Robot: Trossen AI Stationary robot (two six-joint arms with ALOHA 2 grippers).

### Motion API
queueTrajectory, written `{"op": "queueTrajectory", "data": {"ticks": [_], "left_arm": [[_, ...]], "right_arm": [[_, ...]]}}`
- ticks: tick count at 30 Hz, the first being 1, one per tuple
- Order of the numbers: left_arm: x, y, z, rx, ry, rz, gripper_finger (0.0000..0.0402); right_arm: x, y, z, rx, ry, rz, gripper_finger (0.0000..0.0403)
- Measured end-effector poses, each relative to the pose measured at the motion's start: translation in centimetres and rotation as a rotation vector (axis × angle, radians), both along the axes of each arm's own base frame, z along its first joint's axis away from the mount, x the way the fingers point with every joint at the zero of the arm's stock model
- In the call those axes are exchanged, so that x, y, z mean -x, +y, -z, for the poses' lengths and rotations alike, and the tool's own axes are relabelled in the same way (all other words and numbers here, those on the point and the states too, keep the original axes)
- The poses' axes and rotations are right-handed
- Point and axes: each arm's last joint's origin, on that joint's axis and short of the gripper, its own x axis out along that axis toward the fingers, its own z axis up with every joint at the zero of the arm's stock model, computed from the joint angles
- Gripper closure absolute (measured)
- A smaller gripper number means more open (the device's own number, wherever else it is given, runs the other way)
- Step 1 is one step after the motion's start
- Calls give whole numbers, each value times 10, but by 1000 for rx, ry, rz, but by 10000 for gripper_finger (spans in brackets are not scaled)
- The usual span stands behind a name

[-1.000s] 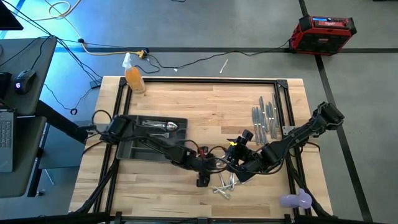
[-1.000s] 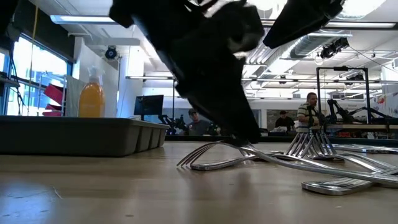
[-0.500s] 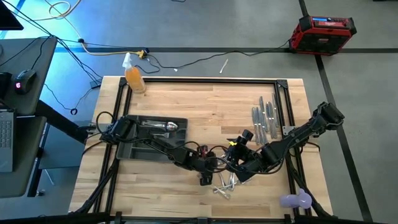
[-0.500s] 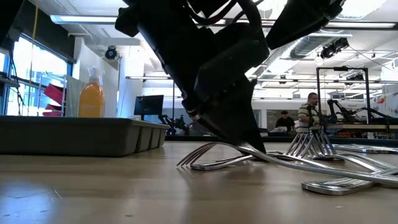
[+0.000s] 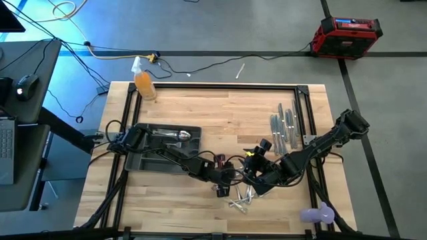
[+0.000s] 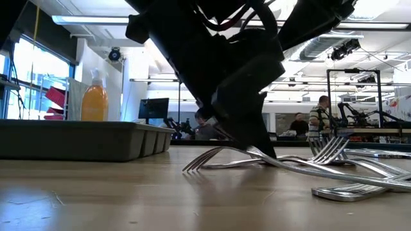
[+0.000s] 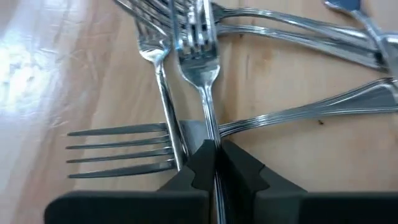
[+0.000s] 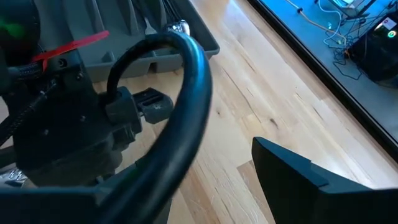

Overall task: Sort silverware
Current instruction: Put the silver fork into the black silverware tray

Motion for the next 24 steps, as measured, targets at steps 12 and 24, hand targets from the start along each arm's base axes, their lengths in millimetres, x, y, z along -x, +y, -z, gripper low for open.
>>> {"op": "queueTrajectory", "data": {"ticks": [12,24], "left_arm": [[7,-8,-17,-20,-7,56,400],[7,-11,-16,34,15,137,353]], "right_arm": [[0,0,0,0,3,0,211],[0,0,0,0,3,0,211]]}}
